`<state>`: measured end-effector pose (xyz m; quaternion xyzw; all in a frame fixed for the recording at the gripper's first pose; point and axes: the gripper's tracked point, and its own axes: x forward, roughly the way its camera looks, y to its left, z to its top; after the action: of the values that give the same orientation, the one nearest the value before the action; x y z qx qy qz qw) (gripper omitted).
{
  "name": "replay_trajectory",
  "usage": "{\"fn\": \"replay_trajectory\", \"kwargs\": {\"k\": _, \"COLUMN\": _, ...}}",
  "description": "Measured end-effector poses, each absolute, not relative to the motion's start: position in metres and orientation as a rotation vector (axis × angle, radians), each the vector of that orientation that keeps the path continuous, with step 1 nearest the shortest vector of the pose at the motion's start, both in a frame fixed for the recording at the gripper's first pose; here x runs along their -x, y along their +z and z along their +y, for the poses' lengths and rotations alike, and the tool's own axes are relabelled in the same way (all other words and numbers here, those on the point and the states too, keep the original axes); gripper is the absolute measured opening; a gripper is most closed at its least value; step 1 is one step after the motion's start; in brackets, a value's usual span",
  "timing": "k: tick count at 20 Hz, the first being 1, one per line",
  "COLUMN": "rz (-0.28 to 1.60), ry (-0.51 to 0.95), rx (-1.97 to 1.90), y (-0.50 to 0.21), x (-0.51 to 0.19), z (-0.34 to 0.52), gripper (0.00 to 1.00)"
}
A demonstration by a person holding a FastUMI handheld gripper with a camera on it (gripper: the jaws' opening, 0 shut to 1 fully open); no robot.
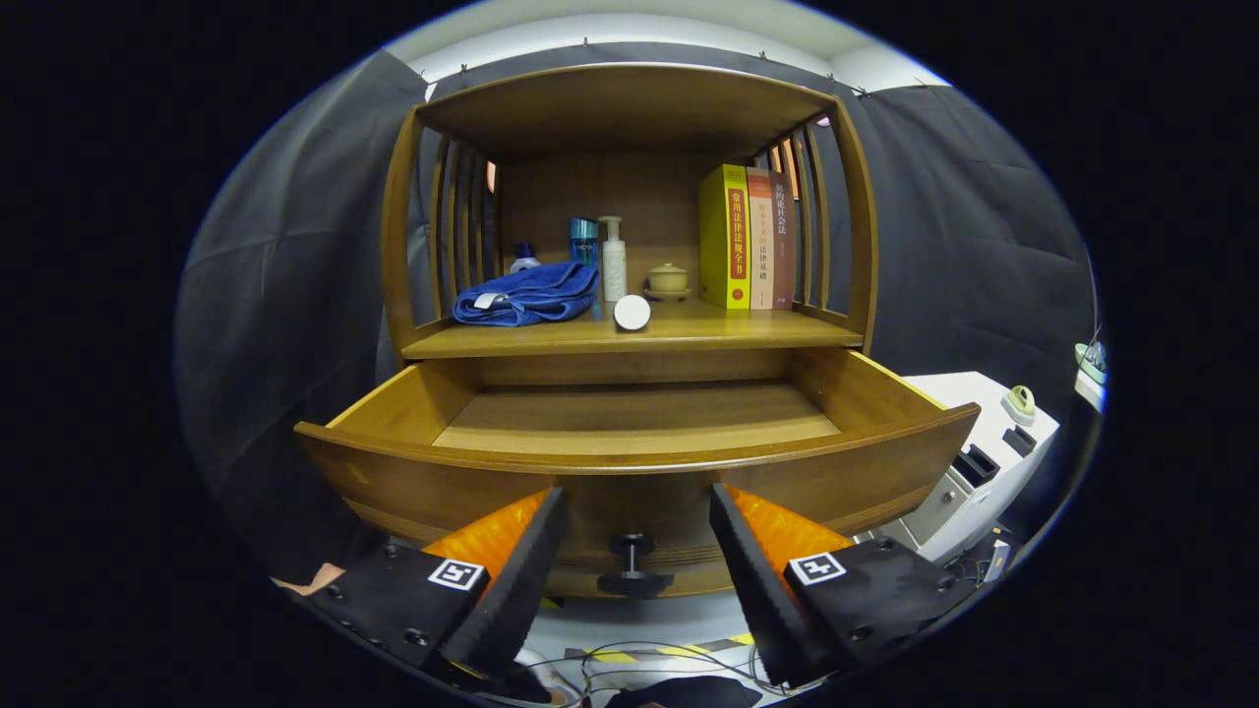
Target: Pull open the drawer, take out the items inside it, and place them on the countertop above the cabinet.
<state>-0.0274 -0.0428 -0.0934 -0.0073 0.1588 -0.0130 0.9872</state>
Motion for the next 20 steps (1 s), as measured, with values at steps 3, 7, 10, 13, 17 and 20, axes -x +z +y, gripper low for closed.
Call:
{"fn": "replay_trajectory", "kwargs": {"k": 3, "rz": 0.317, "ry": -0.023, "rx": 0.024, "y": -0.092, "x": 0.013, "z": -0.044, "gripper": 0.97}}
{"fn": "replay_trajectory", "kwargs": {"k": 7, "rz": 0.285, "ry": -0.018, "rx": 0.025, "y": -0.085, "x": -0.013, "z": -0.045, "gripper": 0.98}}
{"fn": "replay_trajectory", "kwargs": {"k": 10, "rz": 0.298, "ry": -0.018, "rx": 0.018, "y": -0.086, "x": -0.033, "z": -0.046, "gripper": 0.98}}
{"fn": "replay_trajectory", "kwargs": {"k": 13, "rz": 0.290, "ry": -0.018, "rx": 0.013, "y": -0.087, "x": -0.053, "z": -0.045, "gripper": 0.98}}
{"fn": "replay_trajectory", "kwargs": {"k": 17, "rz": 0.285, "ry": -0.018, "rx": -0.003, "y": -0.087, "x": -0.076, "z": -0.046, "gripper": 0.98}}
{"fn": "replay_trajectory", "kwargs": {"k": 20, "rz": 0.288, "ry": -0.020, "rx": 0.001, "y": -0.089, "x": -0.093, "z": -0.048, "gripper": 0.98}}
